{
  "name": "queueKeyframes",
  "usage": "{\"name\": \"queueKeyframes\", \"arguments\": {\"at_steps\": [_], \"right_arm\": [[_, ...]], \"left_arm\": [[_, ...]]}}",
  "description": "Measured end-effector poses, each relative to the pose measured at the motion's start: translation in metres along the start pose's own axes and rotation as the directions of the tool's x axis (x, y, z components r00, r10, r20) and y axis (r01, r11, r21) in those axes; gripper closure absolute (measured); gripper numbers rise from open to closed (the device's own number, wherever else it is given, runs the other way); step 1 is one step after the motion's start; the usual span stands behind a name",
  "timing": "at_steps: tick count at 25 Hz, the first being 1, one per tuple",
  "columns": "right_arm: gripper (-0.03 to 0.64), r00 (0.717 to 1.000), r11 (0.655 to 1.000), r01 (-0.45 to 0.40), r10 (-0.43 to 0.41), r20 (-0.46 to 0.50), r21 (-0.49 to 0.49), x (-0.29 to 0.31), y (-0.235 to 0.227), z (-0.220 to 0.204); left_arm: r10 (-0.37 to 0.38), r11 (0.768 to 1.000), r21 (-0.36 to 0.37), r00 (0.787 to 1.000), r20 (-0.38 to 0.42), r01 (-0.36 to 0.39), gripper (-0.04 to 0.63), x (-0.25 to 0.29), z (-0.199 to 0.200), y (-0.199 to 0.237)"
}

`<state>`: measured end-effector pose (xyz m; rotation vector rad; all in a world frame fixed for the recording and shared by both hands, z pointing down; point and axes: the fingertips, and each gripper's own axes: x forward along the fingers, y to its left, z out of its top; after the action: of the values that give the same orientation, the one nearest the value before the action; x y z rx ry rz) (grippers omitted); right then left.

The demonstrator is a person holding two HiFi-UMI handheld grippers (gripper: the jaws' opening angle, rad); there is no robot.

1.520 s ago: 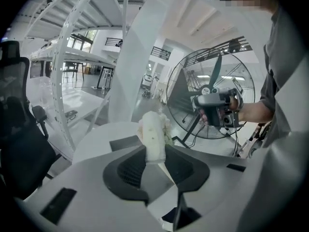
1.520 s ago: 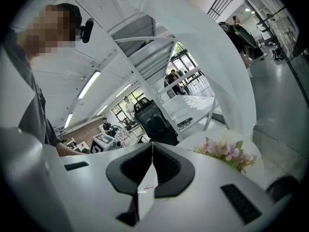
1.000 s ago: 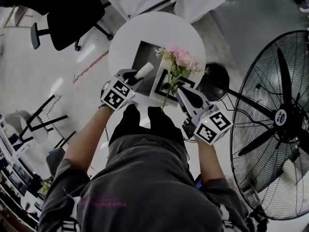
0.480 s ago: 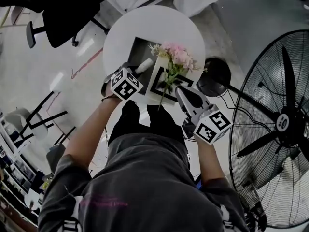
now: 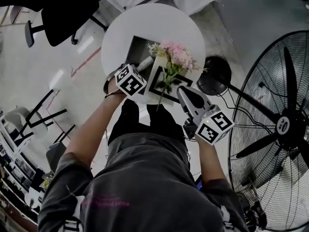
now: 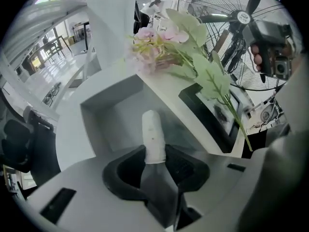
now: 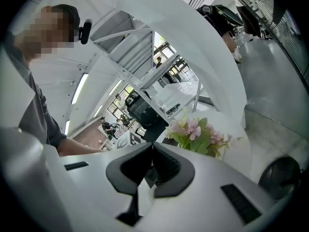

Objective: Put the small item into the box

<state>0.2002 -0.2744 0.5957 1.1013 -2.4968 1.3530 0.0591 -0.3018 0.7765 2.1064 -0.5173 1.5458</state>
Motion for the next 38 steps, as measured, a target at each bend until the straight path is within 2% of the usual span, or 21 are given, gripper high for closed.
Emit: {"name": "queueKeyframes", "arguments": {"at_steps": [5,12,16,22,27,32,35,38], "right_arm": [[0.595,1.0,1.0,-0.001,0.001,0.0,-0.001,-0.002,0.001,-0.002],[0.595,1.0,1.0,-0.009,0.009,0.02,0.012,-0.001,0.009,-0.001],[0.595,0.999,1.0,-0.01,0.01,0.033,0.002,0.0,0.02,0.004],[0.595,0.998,1.0,-0.007,0.009,0.067,-0.029,0.001,0.04,0.015],[0.595,0.995,0.999,0.006,0.0,0.098,-0.054,-0.001,0.061,0.02],[0.595,0.991,0.997,0.023,-0.013,0.133,-0.072,-0.002,0.083,0.023],[0.595,0.989,0.995,0.036,-0.023,0.147,-0.09,-0.002,0.099,0.023],[0.595,0.986,0.993,0.051,-0.033,0.163,-0.106,-0.004,0.114,0.023]], "left_arm": [[-0.004,1.0,-0.002,1.0,-0.023,0.004,0.443,0.005,-0.005,-0.002],[-0.021,1.0,-0.008,1.0,-0.004,0.021,0.397,0.0,-0.007,-0.007],[-0.01,1.0,-0.003,0.999,0.043,0.01,0.397,-0.02,-0.005,-0.006],[-0.008,1.0,0.021,0.987,0.161,0.005,0.397,-0.063,0.003,-0.007],[0.001,1.0,0.027,0.965,0.262,-0.008,0.406,-0.103,0.006,-0.011],[0.006,0.999,0.032,0.935,0.355,-0.018,0.454,-0.143,0.003,-0.014],[0.002,1.0,0.012,0.907,0.421,-0.008,0.49,-0.171,0.0,-0.014],[-0.007,1.0,-0.011,0.868,0.496,0.015,0.52,-0.2,-0.001,-0.014]]}}
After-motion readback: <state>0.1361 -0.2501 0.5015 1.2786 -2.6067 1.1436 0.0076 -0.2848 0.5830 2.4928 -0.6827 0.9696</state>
